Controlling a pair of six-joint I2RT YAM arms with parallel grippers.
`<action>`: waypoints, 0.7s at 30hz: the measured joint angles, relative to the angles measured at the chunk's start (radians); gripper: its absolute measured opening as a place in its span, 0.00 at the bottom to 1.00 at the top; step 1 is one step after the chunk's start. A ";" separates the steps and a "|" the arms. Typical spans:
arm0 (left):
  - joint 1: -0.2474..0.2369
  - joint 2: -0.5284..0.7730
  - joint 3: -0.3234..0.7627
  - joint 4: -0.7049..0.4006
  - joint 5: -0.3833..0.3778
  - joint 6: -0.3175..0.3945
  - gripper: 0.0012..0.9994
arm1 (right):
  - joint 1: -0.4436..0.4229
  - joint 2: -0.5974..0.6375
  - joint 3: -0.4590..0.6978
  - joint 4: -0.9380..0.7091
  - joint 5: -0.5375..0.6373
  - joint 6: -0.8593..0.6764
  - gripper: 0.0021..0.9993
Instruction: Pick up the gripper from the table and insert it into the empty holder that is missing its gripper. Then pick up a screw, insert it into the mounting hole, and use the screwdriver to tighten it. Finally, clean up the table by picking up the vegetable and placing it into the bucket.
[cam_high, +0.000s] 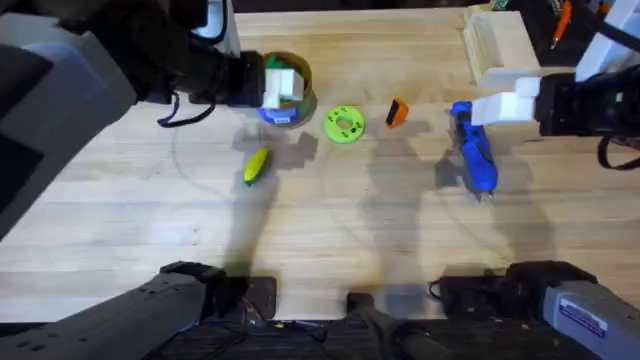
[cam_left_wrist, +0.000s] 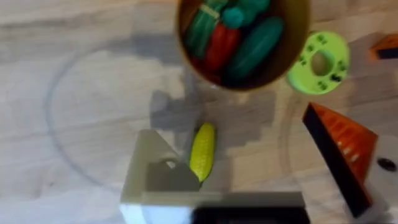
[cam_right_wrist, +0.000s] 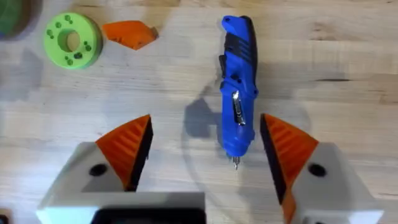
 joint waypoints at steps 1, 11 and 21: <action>0.000 0.000 0.000 0.017 0.013 0.000 0.99 | 0.000 0.000 0.000 0.000 0.000 0.000 0.99; 0.000 0.000 0.000 0.087 0.052 0.014 0.99 | 0.000 0.000 0.000 0.000 0.000 0.000 0.99; 0.001 0.000 0.000 0.343 -0.009 0.036 0.99 | 0.000 0.000 0.000 -0.005 0.000 0.000 0.99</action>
